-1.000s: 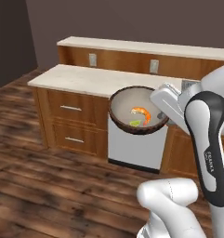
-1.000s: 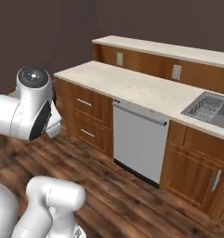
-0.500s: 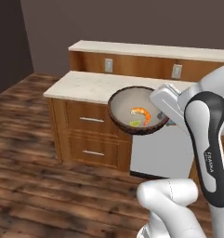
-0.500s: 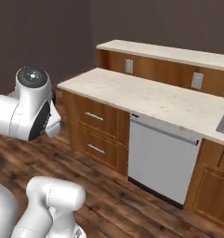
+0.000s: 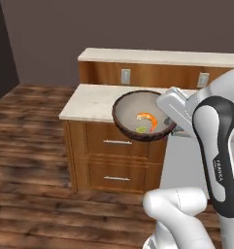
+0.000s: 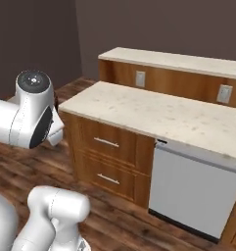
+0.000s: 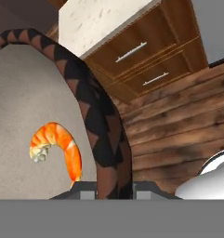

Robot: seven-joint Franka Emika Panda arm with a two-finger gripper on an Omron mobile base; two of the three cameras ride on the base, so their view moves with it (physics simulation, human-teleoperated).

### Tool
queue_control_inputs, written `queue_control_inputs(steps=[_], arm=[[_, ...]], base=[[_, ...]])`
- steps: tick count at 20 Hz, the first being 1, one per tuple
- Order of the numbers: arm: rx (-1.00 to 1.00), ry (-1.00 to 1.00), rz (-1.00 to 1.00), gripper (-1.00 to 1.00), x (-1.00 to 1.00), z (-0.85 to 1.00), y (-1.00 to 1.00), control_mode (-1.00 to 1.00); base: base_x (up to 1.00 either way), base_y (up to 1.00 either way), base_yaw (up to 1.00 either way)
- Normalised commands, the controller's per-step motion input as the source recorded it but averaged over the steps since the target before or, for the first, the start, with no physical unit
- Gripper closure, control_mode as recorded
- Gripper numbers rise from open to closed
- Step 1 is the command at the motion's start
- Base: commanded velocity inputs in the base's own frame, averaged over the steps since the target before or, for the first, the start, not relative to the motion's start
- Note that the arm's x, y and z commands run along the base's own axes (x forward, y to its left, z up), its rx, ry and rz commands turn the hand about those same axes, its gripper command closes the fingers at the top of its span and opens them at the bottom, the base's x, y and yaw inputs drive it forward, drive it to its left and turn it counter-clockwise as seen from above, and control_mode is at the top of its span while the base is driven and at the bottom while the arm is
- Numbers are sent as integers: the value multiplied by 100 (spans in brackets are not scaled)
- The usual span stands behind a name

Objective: The microwave is finished heating the shrimp and lemon wedge. Take the bowl containing the food and place it on the dining counter.

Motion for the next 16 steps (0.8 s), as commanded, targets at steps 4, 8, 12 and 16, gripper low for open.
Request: queue_control_inputs(steps=[4,8,12,16], arm=[[0,0,0,100,0,0,0,100],[0,0,0,100,0,0,0,100],[0,0,0,100,0,0,0,100],[0,0,0,100,0,0,0,100]], base=[[100,100,-27],[100,100,-24],[100,100,-22],[96,100,-21]])
